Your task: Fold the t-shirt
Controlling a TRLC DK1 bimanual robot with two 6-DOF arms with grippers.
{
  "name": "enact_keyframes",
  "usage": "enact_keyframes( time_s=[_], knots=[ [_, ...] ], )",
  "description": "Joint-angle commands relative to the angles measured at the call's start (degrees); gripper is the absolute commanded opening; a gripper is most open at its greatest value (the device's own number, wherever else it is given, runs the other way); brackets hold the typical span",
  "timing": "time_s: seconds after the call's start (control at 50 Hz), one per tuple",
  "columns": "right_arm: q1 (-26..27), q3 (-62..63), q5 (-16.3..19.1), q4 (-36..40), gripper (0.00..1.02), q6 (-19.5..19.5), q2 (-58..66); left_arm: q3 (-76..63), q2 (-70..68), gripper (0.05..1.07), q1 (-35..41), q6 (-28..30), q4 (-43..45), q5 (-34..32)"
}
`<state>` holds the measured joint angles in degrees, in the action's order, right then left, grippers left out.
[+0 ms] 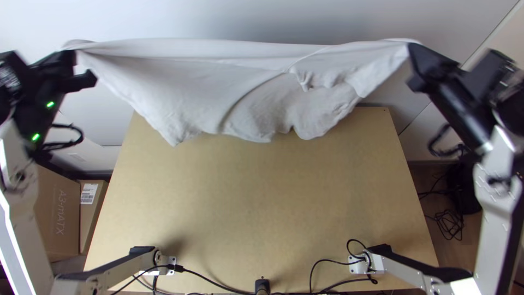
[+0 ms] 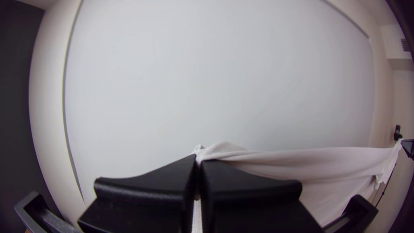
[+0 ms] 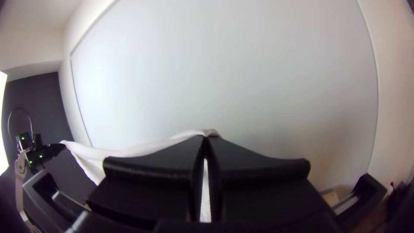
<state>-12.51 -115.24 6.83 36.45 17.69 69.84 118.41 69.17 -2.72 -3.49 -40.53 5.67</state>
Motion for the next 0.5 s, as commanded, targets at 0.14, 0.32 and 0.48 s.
enact_keyframes(
  time_s=[0.14, 0.32, 0.48],
  knots=[
    [2.0, -4.7, -5.4, 0.6, 0.02, -2.0, -15.5, 4.5, -15.7, 0.08, -1.4, -0.6, 2.0, 3.3],
    [6.1, -6.1, -4.4, 2.0, 0.02, -2.1, -20.2, 4.4, -21.0, 0.08, -2.0, 0.7, -0.8, 4.0],
    [6.0, -6.5, -3.8, 1.7, 0.02, -1.8, -19.7, 3.8, -21.1, 0.08, -1.5, 0.1, -3.8, 4.1]
  ],
)
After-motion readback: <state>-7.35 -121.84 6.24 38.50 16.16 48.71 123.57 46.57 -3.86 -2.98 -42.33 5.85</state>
